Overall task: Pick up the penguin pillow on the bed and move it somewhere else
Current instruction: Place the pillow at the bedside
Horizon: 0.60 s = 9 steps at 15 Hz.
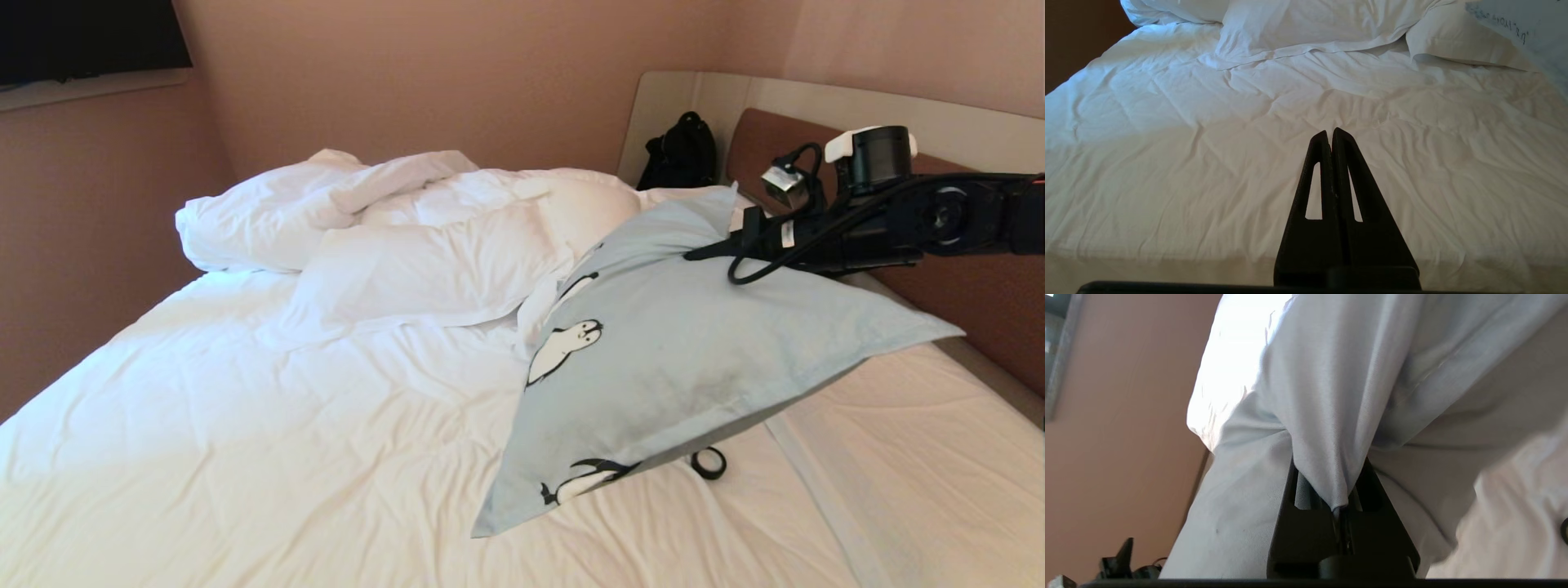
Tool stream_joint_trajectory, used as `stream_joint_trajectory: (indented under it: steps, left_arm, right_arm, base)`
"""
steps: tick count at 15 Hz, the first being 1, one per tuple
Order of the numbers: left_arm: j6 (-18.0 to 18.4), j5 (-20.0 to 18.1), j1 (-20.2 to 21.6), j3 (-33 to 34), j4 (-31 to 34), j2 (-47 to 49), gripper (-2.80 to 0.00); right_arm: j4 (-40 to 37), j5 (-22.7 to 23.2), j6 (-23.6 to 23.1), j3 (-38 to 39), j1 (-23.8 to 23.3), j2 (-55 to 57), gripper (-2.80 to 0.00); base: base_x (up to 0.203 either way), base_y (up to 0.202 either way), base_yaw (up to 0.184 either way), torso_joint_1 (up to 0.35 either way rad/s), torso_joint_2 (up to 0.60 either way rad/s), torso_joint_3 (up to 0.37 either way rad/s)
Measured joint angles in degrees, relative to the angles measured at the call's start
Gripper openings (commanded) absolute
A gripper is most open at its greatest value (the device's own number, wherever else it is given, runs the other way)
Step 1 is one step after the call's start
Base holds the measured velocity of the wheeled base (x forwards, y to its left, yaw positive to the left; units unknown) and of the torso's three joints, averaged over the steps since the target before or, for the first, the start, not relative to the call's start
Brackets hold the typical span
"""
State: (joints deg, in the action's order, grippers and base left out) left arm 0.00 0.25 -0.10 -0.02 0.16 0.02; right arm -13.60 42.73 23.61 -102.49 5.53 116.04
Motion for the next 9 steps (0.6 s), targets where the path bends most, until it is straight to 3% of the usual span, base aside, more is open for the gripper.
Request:
stream_joint_trajectory:
  steps: [3,9]
  left_arm:
    - [0.0,0.0,0.0,0.0,0.0,0.0,-2.80]
    - [0.0,0.0,0.0,0.0,0.0,0.0,-2.80]
  right_arm:
    - [0.1,-0.1,-1.9,0.2,-1.6,-0.1,-2.80]
    - [0.2,0.5,-9.7,1.2,-10.2,-0.5,-2.80]
  base:
    - [0.000,0.000,0.000,0.000,0.00,0.000]
    - [0.000,0.000,0.000,0.000,0.00,0.000]
